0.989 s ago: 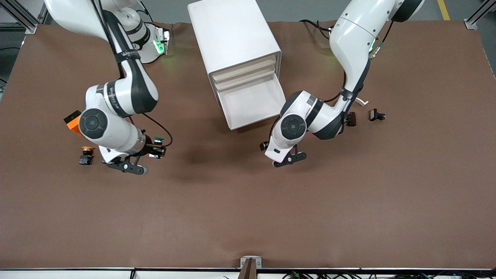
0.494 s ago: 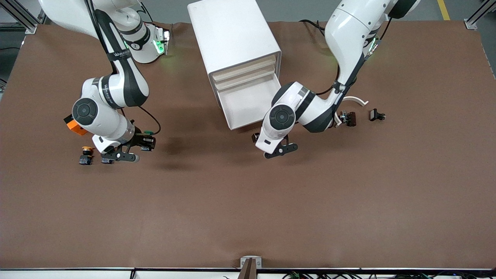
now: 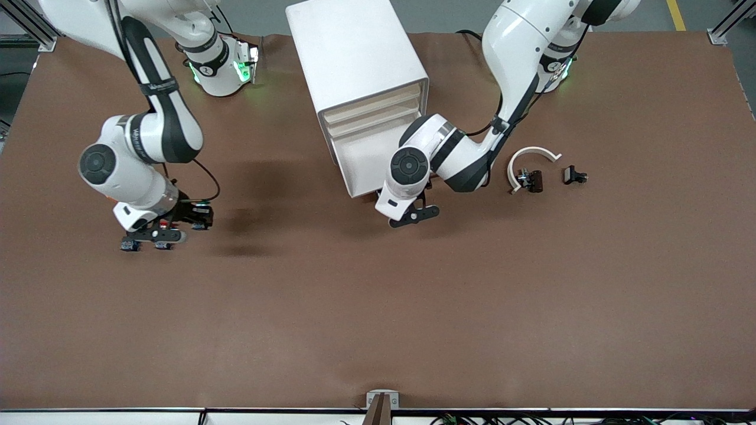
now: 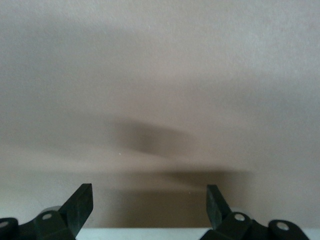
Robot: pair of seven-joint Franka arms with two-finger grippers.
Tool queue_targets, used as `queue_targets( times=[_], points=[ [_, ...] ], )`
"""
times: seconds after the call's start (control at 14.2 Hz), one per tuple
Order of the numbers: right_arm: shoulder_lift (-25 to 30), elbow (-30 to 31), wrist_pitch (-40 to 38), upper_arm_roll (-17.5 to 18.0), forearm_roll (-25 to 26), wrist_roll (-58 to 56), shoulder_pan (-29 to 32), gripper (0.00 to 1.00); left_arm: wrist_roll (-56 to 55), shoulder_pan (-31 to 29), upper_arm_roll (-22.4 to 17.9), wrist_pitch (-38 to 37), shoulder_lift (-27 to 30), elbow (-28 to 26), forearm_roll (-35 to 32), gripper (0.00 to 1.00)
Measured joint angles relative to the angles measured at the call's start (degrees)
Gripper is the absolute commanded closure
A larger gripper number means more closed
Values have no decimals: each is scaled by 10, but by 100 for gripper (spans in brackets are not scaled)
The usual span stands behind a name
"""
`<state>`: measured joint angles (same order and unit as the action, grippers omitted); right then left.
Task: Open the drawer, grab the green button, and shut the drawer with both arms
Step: 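Lower the button beside the red button while the left gripper pushes the drawer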
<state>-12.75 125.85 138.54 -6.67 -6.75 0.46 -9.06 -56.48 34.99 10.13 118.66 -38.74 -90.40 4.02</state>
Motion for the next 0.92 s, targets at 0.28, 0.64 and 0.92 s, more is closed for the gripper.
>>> queue_targets(
  times=[0.28, 0.64, 0.92],
  points=[
    [-7, 20, 88, 0, 0, -41, 45, 100, -17, 11, 1, -1, 0, 0, 0, 0],
    [-71, 36, 165, 11, 0, -20, 32, 100, -29, 24, 2, -19, 6, 0, 21, 0],
    [-87, 35, 177, 13, 0, 20, 2, 100, -32, 40, 3, -42, 9, -1, 48, 0]
  ],
)
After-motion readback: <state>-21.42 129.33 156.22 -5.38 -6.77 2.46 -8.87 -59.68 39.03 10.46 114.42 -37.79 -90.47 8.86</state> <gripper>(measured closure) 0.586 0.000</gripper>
